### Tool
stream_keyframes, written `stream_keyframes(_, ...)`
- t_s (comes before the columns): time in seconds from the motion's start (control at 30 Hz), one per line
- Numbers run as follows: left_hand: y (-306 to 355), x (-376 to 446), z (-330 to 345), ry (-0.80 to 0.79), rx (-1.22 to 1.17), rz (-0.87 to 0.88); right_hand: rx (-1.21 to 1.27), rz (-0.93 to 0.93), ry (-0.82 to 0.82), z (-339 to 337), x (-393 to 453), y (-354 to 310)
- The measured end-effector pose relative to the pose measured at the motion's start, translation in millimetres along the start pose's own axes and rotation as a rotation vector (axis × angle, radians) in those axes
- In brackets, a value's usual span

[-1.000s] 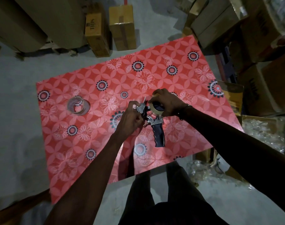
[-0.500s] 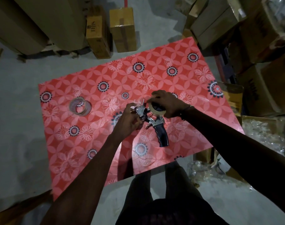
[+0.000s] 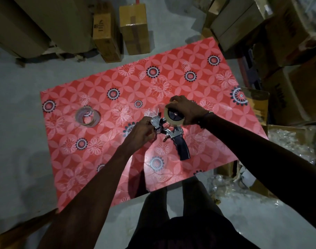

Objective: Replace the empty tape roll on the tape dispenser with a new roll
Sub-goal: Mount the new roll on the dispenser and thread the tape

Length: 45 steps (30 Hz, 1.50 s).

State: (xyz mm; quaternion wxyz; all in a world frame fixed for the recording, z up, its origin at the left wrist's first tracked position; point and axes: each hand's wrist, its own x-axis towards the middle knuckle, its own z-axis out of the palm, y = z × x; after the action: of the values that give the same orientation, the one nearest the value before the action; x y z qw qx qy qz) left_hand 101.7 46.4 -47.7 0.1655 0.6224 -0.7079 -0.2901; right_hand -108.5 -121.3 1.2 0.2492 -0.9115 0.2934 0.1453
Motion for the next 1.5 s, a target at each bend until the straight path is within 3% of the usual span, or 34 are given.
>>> stream_keyframes(0.17,-9.6,4.0,-0.9,-0.038,0.057,0.028,-0.013,-0.114,-0.036,-7.9,-2.2,5.6)
stream_keyframes(0.3,-8.6,5.1,-0.1,-0.016,0.042,0.02,-0.018,-0.089,-0.011,-3.8,-8.5,0.7)
stream_keyframes(0.5,-0.2,-2.8,5.1,-0.013,0.083,-0.072,0.263,0.092,0.319,42.9,-36.9,-12.0)
stream_keyframes(0.73,11.4,-10.5,12.2,0.038,0.018,-0.158,0.35,0.25,0.503,59.2,-53.5,-15.7)
stream_keyframes(0.8,11.5,-11.2,15.0,0.032,-0.003,-0.178,0.377,0.323,0.433,51.1,-42.2,-11.3)
stream_keyframes(0.97,8.7,-10.8,13.5,0.003,0.007,-0.115,0.247,0.29,0.188,35.8,-18.9,-6.9)
stream_keyframes(1.5,-0.6,-8.4,-5.4,-0.163,0.108,0.065,-0.019,0.037,0.019,5.2,9.2,5.7)
